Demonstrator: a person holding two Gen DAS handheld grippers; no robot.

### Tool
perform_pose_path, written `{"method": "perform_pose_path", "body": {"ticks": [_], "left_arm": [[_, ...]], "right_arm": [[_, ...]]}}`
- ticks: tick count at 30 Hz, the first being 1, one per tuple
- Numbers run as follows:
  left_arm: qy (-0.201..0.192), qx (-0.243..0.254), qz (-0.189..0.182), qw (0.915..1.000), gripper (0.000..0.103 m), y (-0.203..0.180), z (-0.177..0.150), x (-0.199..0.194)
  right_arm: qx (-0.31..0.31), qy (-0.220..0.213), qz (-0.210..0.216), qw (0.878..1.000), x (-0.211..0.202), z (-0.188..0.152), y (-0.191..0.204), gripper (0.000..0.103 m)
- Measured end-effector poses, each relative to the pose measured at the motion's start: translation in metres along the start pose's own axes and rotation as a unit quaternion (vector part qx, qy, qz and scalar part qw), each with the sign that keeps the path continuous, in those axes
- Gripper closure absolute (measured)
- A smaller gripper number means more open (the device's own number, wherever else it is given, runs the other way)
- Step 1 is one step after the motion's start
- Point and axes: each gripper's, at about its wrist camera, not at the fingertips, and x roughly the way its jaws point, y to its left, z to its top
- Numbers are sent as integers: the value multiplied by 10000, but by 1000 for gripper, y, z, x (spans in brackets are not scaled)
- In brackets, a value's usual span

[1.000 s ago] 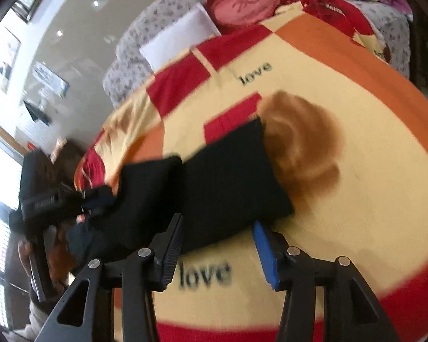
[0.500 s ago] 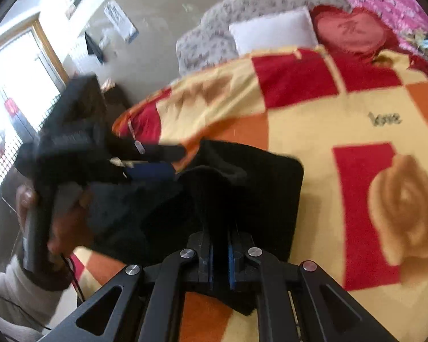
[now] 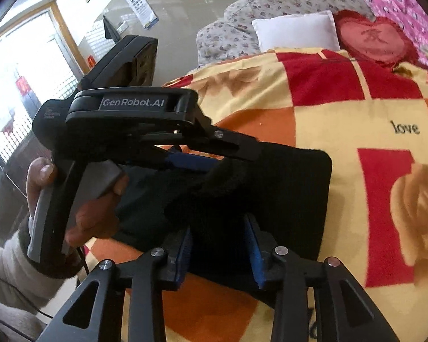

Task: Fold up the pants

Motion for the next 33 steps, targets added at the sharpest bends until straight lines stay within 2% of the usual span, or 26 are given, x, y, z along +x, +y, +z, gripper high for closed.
{"method": "perform_pose_path", "body": {"ticks": [2,3,4,5,6,8,13,16,21,23,28,33], "left_arm": [[-19,25,1,10000,28,-6,1,3],[-35,44,10,10000,35,-8,3,4],[-62,76,41,9999,44,-10,4,5],[-64,128,143,9998,66,-11,5,8],[-67,136,229,9996,82,-11,6,9],[-128,85,199,9997,87,-10,5,7],[-457,352,224,9981,90,-19,-4,-19],[-764,372,276,9960,90,-13,-12,-52],[-996,119,618,9930,90,21,-28,-90],[-1028,-43,785,9916,90,36,-35,-95],[-949,-460,1140,9879,90,72,-48,-82],[-1032,-469,1079,9877,90,79,-55,-80]], "right_arm": [[21,-14,92,10000,-1,-2,-1,67],[45,-14,102,9999,-2,-2,-2,67],[75,-20,115,9999,-4,-3,-2,67],[110,-42,141,9998,-7,-4,-3,67],[146,-74,141,9998,-12,-5,-5,67],[238,-140,176,9995,-24,-4,-9,67],[428,-565,258,9971,-58,1,-18,67],[553,-820,410,9942,-69,9,-17,67],[76,-347,86,9993,-31,25,10,73],[-88,-125,117,9998,-8,31,20,73],[-289,555,-126,9980,48,27,30,73],[-748,663,-467,9939,55,25,45,73]]}}
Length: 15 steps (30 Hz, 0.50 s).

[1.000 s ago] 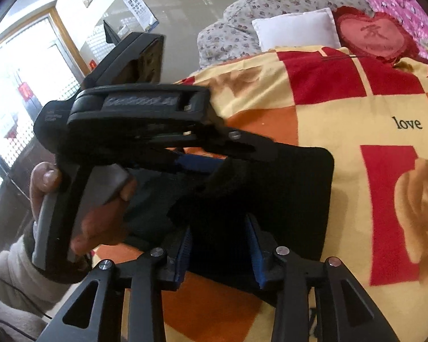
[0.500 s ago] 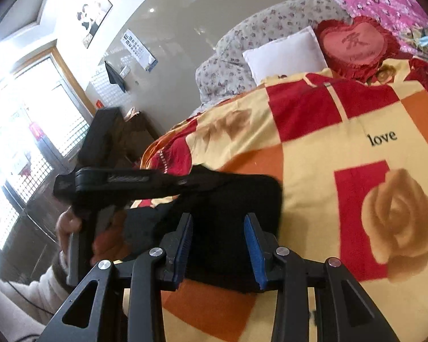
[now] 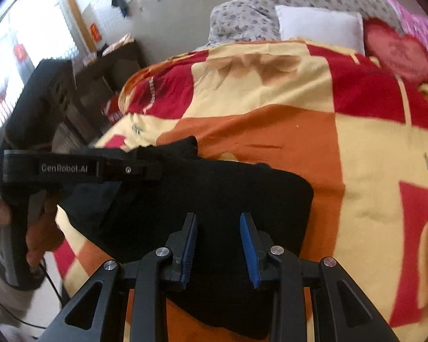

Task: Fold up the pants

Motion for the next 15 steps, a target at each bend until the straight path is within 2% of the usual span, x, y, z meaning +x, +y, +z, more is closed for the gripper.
{"method": "perform_pose_path", "body": {"ticks": [2,5,7,9,15], "left_arm": [[-61,67,59,9999,87,-2,-2,-4],[-312,348,494,9977,86,-12,-6,-17],[-392,458,634,9962,86,-15,-8,-23],[-433,504,688,9954,78,-18,-11,-28],[-535,473,865,9937,77,-23,-28,-33]], "right_arm": [[65,14,-1,10000,-9,0,-1,73],[-29,-18,-177,9998,-21,-2,4,73],[-51,18,-261,9996,-25,-5,8,73],[100,51,-307,9995,-27,-8,6,73],[257,202,-497,9982,-18,-16,10,73]]}}
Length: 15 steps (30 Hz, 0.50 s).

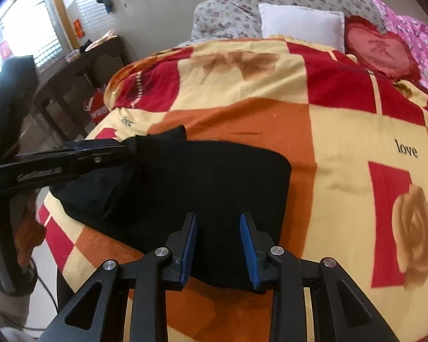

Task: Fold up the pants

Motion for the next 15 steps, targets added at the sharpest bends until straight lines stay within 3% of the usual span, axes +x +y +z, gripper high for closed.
{"method": "perform_pose_path", "body": {"ticks": [6,9,13,15], "left_arm": [[56,-58,435,9990,77,-1,-20,15],[86,-152,434,9989,77,4,-26,16],[-94,-191,597,9980,76,6,-31,5],[-184,-224,711,9970,76,8,-33,3]], "right_arm": [[64,153,-56,9998,9,8,8,72],[279,90,32,9996,-3,15,7,72],[479,107,-50,9988,-4,21,9,68],[514,322,-78,9981,9,19,10,65]]}}
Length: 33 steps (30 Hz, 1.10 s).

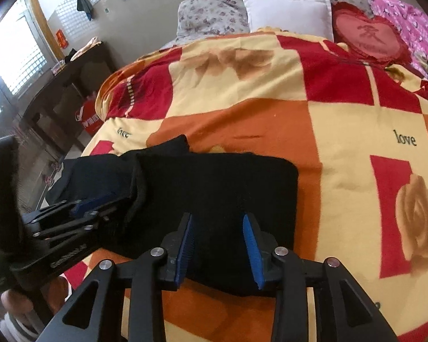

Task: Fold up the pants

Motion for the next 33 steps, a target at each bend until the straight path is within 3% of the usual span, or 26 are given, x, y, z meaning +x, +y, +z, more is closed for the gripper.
{"method": "perform_pose_path", "body": {"ticks": [4,6,11,24,33], "left_arm": [[156,-103,107,9998,76,7,-2,11],[172,-175,115,9996,76,13,-1,10],[-71,-309,219,9993,76,27,2,-7],[-67,-516,454,9976,76,48,2,-12],[-56,-838,689,9941,76,79,-5,-22]], "right_arm": [[-29,65,-113,9999,9,2,7,64],[-92,16,29,10000,3,9,15,64],[-191,-46,132,9997,4,21,33,64],[-144,118,115,9998,13,17,51,64],[-504,121,607,9968,23,33,89,63]]}}
